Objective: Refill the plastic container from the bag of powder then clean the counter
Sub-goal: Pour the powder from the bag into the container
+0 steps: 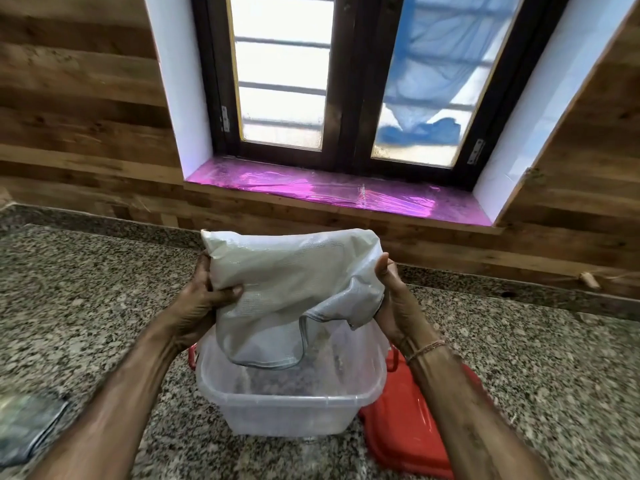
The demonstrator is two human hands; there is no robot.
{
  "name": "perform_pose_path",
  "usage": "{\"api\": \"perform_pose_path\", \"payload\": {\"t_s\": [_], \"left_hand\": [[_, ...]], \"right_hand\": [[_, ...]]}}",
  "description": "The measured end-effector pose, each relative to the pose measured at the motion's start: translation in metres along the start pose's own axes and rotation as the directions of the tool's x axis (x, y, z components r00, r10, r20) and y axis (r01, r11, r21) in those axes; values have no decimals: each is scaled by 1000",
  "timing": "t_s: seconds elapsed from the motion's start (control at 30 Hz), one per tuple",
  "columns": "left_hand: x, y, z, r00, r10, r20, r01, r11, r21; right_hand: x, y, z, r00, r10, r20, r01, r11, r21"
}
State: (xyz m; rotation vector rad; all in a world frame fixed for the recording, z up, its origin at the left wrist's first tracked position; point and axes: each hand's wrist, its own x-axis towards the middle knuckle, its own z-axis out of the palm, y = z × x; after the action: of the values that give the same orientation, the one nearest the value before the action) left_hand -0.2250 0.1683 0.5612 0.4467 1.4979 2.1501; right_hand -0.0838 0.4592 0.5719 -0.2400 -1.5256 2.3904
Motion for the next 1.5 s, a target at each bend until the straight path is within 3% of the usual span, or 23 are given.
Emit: {"api": "perform_pose_path", "payload": {"t_s": [0.13, 0.27, 0.57, 0.73, 0.93, 1.13, 1.27, 1.5], "left_hand": [[-1, 3, -3, 1000, -18, 10, 18, 1000, -16], [-2, 4, 3, 1000, -6, 2, 6, 999, -48], [-9, -3, 7, 988, 127, -84, -127, 992, -1], [-16, -1, 2, 994, 94, -56, -94, 996, 12], [-24, -2, -7, 992, 122, -22, -121, 992, 47], [-23, -5, -6, 984, 148, -97, -147, 989, 16], [-23, -7, -2, 969, 186, -163, -187, 982, 8], [-24, -15, 11, 945, 246, -216, -236, 969, 75]], "right_hand": [[-1, 11, 7, 995, 7, -102, -20, 991, -133], [-3, 20, 6, 995, -46, -84, 29, 981, -192], [6, -11, 9, 984, 177, -21, -176, 984, 41], [11, -22, 13, 970, 243, 1, -239, 956, 168], [19, -6, -3, 995, 102, -14, -102, 994, 42], [18, 3, -15, 993, -9, -118, 12, 1000, 27], [15, -3, -13, 991, -5, -131, 7, 1000, 15], [16, 3, -13, 970, -40, -239, 2, 987, -159]]}}
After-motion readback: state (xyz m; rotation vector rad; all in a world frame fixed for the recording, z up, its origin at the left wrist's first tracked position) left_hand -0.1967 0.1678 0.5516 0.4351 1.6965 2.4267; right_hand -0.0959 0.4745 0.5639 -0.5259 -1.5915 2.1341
